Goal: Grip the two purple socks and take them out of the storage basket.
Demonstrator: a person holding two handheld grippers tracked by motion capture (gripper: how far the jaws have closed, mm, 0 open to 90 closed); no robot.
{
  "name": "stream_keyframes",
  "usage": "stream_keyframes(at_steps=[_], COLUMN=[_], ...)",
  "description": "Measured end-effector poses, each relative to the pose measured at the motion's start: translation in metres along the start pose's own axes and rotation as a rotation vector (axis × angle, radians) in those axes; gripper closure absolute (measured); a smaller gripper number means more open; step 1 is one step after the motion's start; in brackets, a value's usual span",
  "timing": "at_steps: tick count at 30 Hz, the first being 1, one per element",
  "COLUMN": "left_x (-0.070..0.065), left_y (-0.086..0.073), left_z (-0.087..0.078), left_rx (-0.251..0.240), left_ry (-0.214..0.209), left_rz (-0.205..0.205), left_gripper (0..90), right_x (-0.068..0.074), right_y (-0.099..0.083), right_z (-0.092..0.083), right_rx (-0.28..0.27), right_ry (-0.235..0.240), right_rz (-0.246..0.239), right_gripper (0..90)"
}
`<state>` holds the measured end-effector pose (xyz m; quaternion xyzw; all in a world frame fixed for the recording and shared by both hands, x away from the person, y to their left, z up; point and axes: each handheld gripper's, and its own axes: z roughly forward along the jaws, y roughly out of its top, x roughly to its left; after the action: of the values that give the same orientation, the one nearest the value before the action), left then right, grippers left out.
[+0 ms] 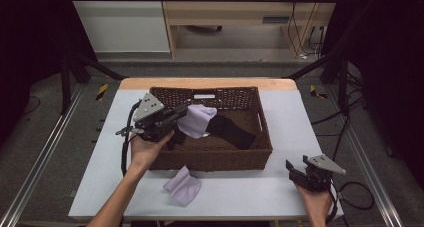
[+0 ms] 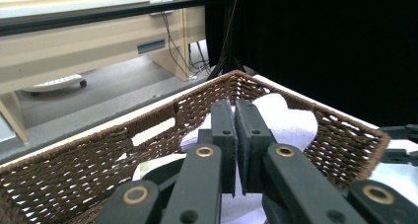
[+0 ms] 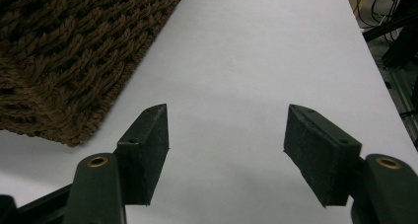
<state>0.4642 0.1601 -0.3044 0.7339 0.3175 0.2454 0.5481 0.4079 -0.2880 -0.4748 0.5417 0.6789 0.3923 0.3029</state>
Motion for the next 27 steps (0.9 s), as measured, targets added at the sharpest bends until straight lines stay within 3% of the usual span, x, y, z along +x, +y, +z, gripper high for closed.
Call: stream_keyframes(at_steps=[10, 15, 27], left_x=[-0.005, -0.011, -0.032], left_y=[0.003, 0.004, -0.013], left_z=[-0.029, -0.039, -0.06], left_rx=[-0.058, -0.065, -0.081], left_ry=[-0.035, -0.053, -0.114], left_rz=[-0.013, -0.004, 0.013], left_gripper=[86.5, 86.5, 86.5], right_x=[0.0, 0.0, 0.0], right_y=[0.0, 0.0, 0.0], right_z=[-0.001, -0.002, -0.003], right_rx=[-0.001, -0.002, -0.003], right_ry=[-0.001, 0.001, -0.001], right_rz=[0.002, 0.008, 0.004], right_gripper=[33.8, 33.8, 33.9])
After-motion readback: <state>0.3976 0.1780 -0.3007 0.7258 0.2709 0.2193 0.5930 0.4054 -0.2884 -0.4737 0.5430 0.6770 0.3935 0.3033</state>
